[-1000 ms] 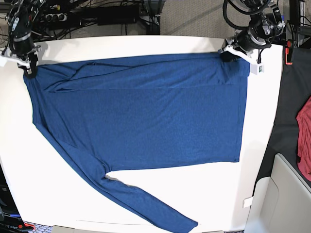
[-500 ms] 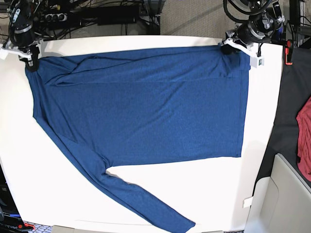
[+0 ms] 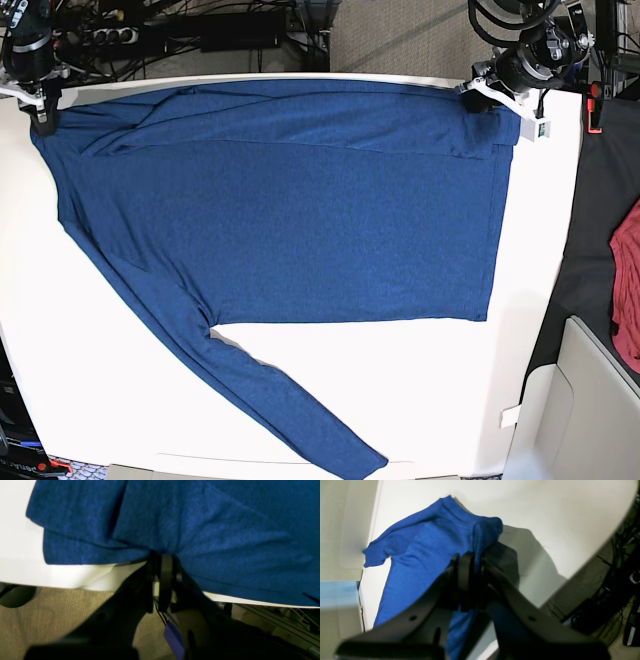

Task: Fold the T-shirt properly
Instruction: 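Pull the shoulder edge with both grippers to flatten the shirt, then open both grippers and release the shoulder edge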

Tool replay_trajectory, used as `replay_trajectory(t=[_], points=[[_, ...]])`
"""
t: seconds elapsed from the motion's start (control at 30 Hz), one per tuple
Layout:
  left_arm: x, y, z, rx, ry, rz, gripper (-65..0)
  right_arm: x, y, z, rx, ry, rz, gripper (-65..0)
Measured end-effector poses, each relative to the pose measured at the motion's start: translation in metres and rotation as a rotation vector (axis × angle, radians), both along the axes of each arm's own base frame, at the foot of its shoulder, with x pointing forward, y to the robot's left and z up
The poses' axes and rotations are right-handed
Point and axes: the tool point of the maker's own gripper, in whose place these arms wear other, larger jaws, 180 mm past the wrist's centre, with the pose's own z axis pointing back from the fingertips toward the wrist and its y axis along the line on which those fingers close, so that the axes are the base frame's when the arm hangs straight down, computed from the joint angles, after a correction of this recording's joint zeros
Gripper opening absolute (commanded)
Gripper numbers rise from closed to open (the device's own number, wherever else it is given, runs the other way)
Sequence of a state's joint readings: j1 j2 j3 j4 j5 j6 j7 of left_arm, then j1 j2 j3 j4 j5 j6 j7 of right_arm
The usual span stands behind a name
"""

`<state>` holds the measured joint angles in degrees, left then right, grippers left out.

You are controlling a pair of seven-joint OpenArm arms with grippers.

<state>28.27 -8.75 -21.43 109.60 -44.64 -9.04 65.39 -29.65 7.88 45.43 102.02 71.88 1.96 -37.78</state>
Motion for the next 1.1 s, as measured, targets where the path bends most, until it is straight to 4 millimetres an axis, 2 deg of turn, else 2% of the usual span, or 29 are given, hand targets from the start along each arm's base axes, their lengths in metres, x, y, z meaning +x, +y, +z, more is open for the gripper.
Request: replay_trajectory(t=[0.07,0.27,0.33,0.7,0.8,1.1], points=[[0.000,0.000,0.000,0.000,0.000,0.000,-65.0,-0.001,-0.001,-0.001,-0.006,0.007,0.000,-60.6],[-0.001,0.000,0.000,0.000,0.004,-0.001,-64.6,-0.009,-0.001,-0.008,-0.013,0.038,-0.026,-49.4],[-0.001,-0.001,-0.001,-0.002,0.008,-0.003,-63.3,-0.009,0.000,-0.008,-0.013,0.036,-0.027,-47.7],[-0.002,-0.001,-0.001,-0.003,0.008,-0.001,-52.7,-0.008,0.001,-0.009,-0.007,0.034,-0.030,-47.7],[-0.009,-0.003,-0.004,-0.009,0.038,-0.010,-49.9,-0.008,0.001,-0.009,-0.007,0.032,-0.030,-47.7],[-0.013,-0.005,-0.005,-0.018,0.064,-0.024,-49.2,-0.002,0.001,-0.006,-0.009,0.015,-0.029,-47.7]])
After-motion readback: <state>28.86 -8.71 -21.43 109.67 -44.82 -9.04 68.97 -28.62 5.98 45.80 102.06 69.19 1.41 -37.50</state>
